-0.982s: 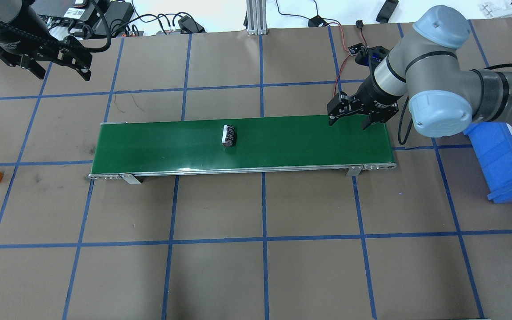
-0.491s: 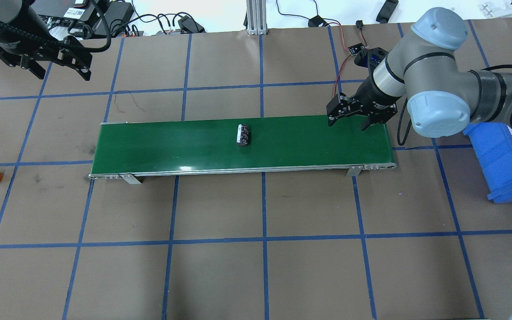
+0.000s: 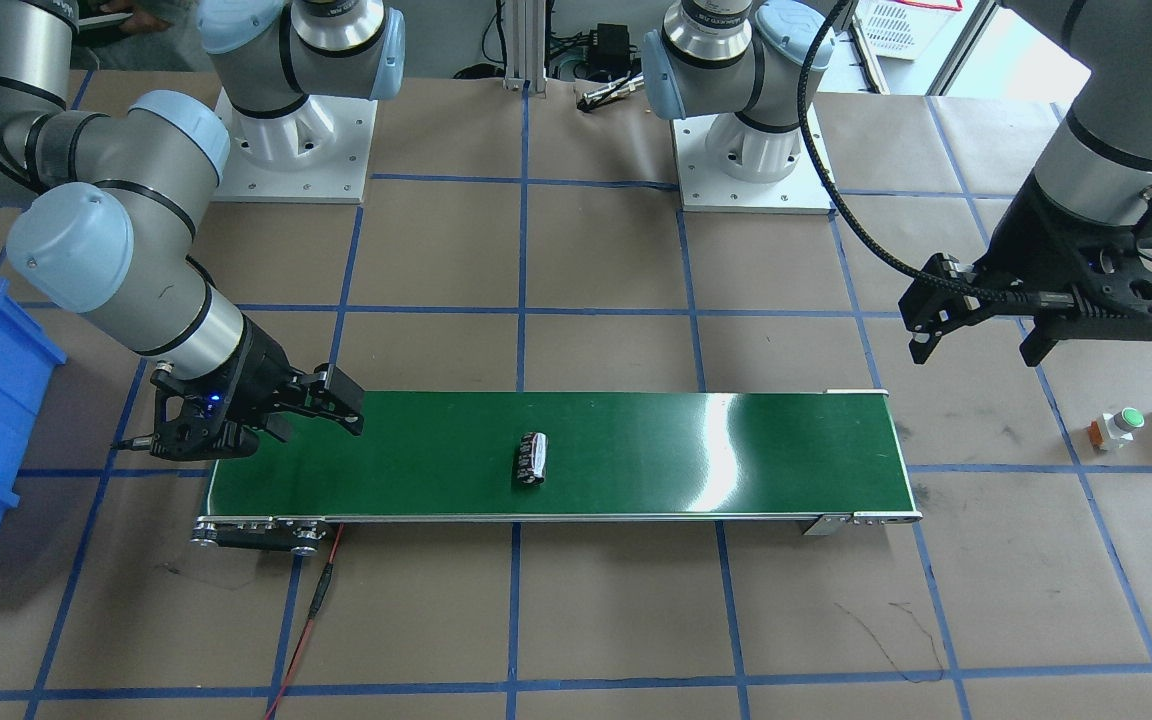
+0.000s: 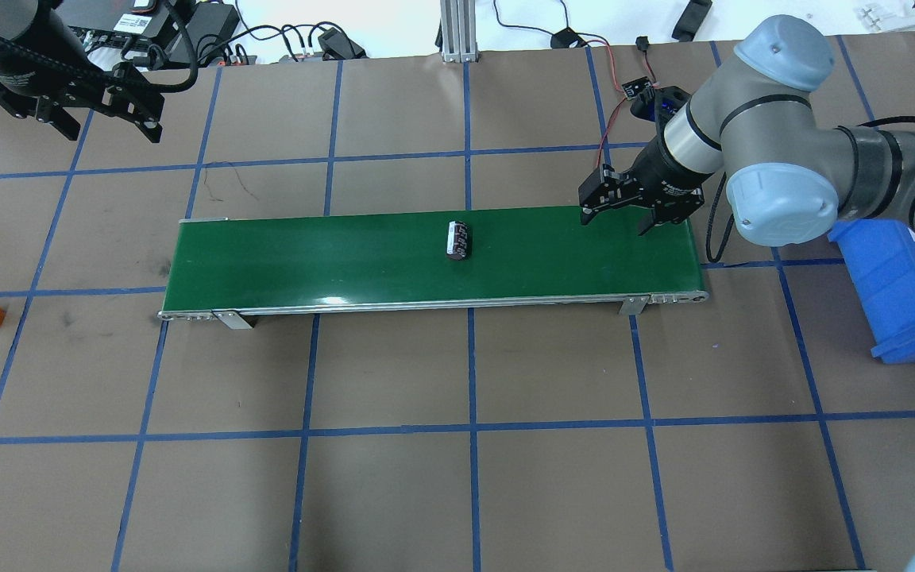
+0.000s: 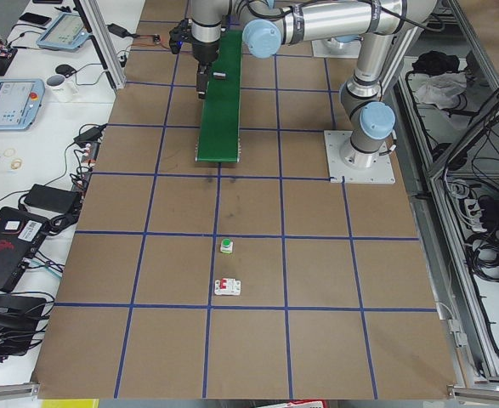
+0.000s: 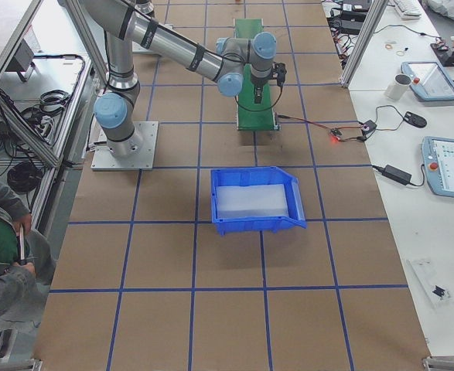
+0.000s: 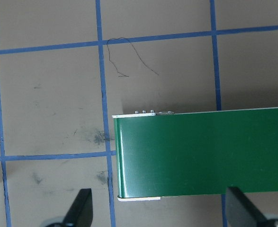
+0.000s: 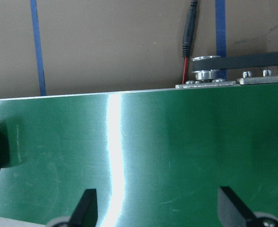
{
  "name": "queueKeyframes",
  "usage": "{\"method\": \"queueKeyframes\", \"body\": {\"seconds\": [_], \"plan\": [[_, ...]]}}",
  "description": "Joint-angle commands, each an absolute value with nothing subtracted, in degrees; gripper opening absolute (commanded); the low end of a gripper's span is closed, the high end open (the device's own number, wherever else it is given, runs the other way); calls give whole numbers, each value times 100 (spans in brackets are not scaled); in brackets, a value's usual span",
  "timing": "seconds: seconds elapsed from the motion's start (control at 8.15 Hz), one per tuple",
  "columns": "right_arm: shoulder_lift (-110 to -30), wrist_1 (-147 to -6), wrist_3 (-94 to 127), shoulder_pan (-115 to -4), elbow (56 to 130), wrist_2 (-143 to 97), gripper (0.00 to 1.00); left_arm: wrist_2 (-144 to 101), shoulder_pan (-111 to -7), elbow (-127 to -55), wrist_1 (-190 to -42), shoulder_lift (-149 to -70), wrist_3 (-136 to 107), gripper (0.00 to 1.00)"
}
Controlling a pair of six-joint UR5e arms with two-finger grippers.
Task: Move capacitor from left to right
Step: 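Move the right gripper over the belt while the capacitor rides toward it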
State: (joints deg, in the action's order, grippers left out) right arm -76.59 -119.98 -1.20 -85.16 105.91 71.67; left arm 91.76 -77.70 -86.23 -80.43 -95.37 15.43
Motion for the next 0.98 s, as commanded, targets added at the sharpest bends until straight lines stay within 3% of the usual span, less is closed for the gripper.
{"method": "queueKeyframes", "body": {"seconds": [0.0, 0.86], "plan": [[-7629, -11997, -97, -8517, 10591, 7110, 89, 9176, -7770, -8622, -8042, -9527, 1538, 100], [-7603, -11997, -105, -8517, 10679, 7198, 88, 9176, -7778, -8622, -8051, -9527, 1529, 100]]}}
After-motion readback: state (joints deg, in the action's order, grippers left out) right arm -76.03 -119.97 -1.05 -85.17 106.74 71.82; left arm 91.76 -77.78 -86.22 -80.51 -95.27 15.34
